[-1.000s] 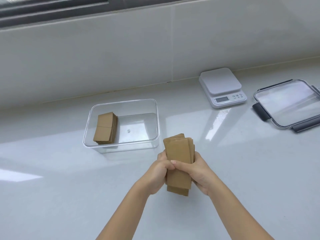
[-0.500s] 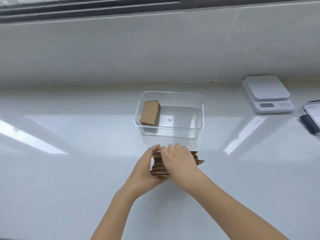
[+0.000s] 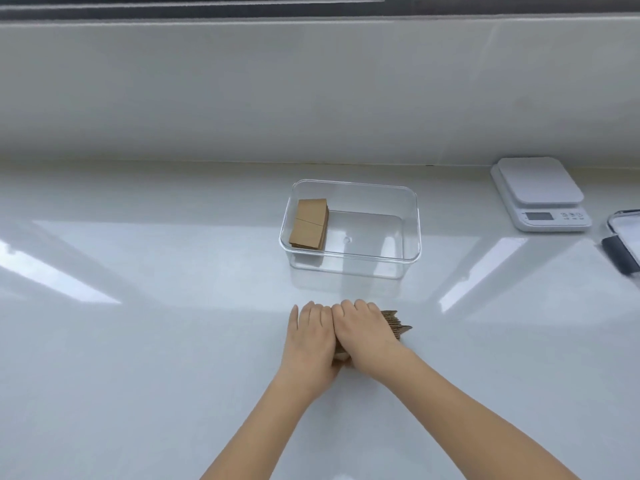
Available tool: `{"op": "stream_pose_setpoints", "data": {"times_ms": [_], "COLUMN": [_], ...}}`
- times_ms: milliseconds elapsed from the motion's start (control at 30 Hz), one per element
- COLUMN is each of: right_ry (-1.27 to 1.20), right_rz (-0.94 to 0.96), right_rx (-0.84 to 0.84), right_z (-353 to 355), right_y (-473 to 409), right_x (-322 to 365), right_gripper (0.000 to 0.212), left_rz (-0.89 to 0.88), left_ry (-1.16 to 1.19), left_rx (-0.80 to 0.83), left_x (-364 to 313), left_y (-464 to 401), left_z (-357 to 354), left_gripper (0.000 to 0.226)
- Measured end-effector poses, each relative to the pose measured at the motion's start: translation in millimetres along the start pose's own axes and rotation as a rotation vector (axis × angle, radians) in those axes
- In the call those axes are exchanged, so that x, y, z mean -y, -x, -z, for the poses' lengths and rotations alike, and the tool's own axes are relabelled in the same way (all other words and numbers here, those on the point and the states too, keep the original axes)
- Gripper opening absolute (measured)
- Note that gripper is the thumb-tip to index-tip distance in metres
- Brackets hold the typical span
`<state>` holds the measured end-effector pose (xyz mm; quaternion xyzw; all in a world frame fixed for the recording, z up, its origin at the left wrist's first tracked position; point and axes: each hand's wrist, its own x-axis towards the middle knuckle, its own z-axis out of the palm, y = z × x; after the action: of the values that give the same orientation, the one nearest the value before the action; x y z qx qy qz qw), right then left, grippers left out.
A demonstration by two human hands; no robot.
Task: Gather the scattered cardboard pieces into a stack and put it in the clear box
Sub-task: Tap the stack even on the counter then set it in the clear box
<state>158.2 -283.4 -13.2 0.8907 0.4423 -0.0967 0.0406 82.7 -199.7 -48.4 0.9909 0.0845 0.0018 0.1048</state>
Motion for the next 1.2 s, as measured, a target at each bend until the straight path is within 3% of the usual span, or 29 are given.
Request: {"op": "stream_pose_setpoints", "data": {"times_ms": [167, 300, 367, 433, 500, 600, 700, 800, 867, 1033, 1200], "right_ry": [0.048, 0.046, -0.002, -0.093, -0.361, -1.033, -1.373, -1.382, -1.353, -1.307, -1.318], "right_rz": [-0.048, -0.045, -0.047, -0.067, -0.074, -0.078, -0.096, -0.201, -0.267, -0.251, -0.228], "right_rx": [-0.117, -0.022, 0.003, 0.055, -0.066, -0.205, -0.239, -0.25, -0.239, -0.263, -0.287], "right_z": [-13, -8, -11, -5, -1, 11, 4, -28, -46, -48, -44], "right_y": [1, 2, -3, -1, 4, 12, 14, 20, 24, 20, 18], "right_x": [1, -3, -6, -7, -12, -11, -8, -11, -16, -15, -13], "right_gripper": [0.049, 0.052, 0.052, 0.054, 0.058, 0.062, 0.068, 0.07, 0.067, 0.071, 0.061], "left_rz": [0.009, 0.049, 0.082, 0.17, 0.159, 0.015, -0.119, -0.16, -0.181, -0.241, -0.25], "left_ry": [-0.081, -0.004, 0.214, 0.597, 0.792, 0.62, 0.267, 0.176, 0.173, 0.095, 0.141], "left_rx": [-0.028, 0.115, 0.191, 0.223, 0.149, 0.071, 0.051, 0.153, 0.107, 0.06, 0.06], "left_x": [1, 0, 6, 13, 21, 17, 1, -10, -12, -14, -13], "left_y": [-2, -8, -10, -8, -5, -9, -23, -28, -27, -25, -23], "left_z": [-6, 1, 11, 32, 53, 89, 96, 70, 56, 53, 54], "left_gripper": [0.073, 0.067, 0.06, 0.049, 0.049, 0.054, 0.057, 0.08, 0.089, 0.092, 0.096]}}
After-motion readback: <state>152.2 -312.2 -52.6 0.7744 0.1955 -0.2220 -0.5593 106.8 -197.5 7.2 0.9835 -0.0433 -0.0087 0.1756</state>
